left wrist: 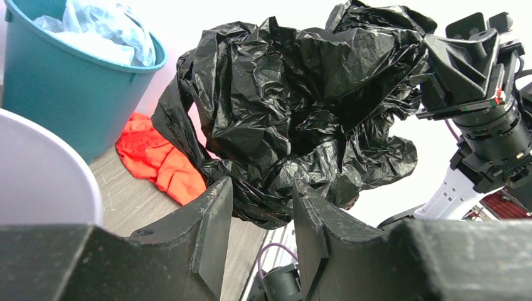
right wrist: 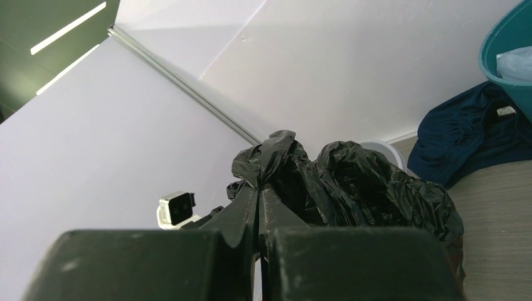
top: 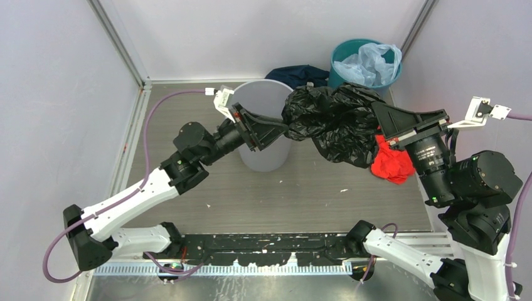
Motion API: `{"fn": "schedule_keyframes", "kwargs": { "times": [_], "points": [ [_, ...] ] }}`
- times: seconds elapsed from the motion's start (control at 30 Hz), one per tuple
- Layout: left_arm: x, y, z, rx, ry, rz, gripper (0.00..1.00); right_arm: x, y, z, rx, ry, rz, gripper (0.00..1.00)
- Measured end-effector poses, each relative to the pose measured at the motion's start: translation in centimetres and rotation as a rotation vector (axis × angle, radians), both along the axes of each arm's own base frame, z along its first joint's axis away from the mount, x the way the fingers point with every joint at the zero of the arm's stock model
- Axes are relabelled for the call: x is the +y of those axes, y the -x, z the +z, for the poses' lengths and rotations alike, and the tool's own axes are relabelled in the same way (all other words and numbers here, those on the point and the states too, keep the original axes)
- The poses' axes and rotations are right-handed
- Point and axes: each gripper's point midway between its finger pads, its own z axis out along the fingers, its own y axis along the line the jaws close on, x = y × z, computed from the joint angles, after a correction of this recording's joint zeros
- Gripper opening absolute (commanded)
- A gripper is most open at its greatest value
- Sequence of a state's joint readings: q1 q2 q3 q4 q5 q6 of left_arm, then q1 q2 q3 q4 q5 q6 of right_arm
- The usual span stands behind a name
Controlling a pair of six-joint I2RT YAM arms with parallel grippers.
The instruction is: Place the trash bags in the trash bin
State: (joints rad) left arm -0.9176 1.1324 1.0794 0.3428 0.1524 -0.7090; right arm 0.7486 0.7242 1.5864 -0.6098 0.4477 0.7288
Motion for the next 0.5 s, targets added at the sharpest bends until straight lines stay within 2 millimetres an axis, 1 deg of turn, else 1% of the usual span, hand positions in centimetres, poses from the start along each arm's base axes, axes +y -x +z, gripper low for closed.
{"fn": "schedule_keyframes", "kwargs": {
  "times": [0.1,0.2,0.23,0.3,0.33,0.4,0.43,0.47,0.5],
  "points": [
    [0.2,0.1,0.3,-0.007,0.006,0.001,0.39,0.0,-0.1,0.0,0.000,-0.001,-0.005,0.03],
    [0.2,0.1,0.3,-0.005,0.005,0.002,0.34,0.1,-0.2,-0.3,0.005,0.003,-0.007,0.03],
    [0.3,0.1,0.3,-0.004,0.006,0.002,0.31,0.1,-0.3,-0.3,0.005,0.003,-0.007,0.03],
    [0.5,0.2,0.4,-0.005,0.009,0.005,0.20,0.1,-0.3,-0.2,0.002,-0.001,-0.007,0.03],
    [0.6,0.3,0.4,-0.002,0.012,0.005,0.17,0.1,-0.3,-0.1,-0.001,-0.004,-0.008,0.03],
    [1.1,0.5,0.6,-0.004,0.020,0.009,0.15,0.0,-0.3,0.1,-0.006,-0.009,-0.011,0.03],
    [1.3,0.6,0.8,-0.005,0.024,0.012,0.18,0.0,-0.3,0.2,-0.008,-0.012,-0.012,0.03],
    [1.5,0.7,0.9,-0.006,0.027,0.016,0.26,0.0,-0.3,0.3,-0.012,-0.016,-0.014,0.03],
    [1.7,0.8,1.0,-0.008,0.030,0.018,0.36,0.0,-0.3,0.4,-0.016,-0.020,-0.014,0.03]
  ]
}}
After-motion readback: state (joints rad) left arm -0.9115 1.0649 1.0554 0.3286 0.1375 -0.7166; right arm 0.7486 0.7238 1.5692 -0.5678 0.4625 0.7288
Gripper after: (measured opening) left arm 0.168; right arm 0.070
